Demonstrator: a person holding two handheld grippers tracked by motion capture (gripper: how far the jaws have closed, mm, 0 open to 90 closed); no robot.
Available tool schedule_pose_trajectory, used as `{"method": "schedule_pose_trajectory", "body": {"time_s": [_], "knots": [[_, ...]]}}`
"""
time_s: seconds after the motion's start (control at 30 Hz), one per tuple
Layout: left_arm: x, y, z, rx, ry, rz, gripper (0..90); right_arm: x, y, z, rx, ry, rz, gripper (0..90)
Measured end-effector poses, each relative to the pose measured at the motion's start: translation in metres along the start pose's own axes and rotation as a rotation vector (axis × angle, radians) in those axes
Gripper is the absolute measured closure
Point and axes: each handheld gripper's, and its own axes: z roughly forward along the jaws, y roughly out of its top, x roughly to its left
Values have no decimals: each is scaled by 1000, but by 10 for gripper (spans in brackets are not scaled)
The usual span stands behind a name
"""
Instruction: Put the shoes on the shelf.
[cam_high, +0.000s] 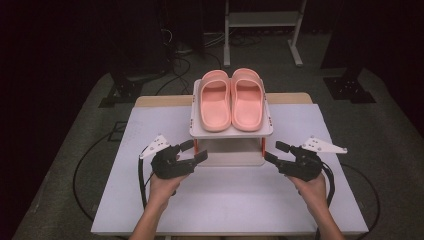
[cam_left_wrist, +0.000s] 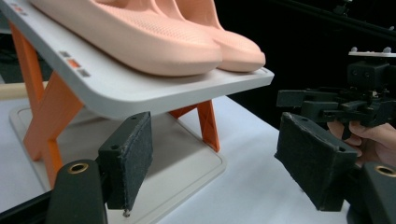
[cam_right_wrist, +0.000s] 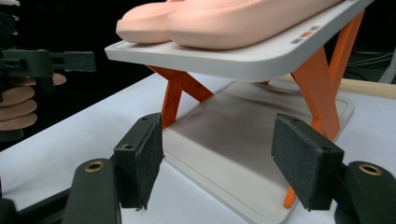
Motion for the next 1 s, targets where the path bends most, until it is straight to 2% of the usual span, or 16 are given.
{"method": "schedule_pose_trajectory", "body": {"time_s": [0.5, 1.0], "knots": [[6, -13, -5, 8, 7, -14, 236, -6, -13, -2, 27, -6, 3, 307], [11, -23, -12, 3, 20, -21, 197, -13, -25, -6, 31, -15, 13, 289]]}}
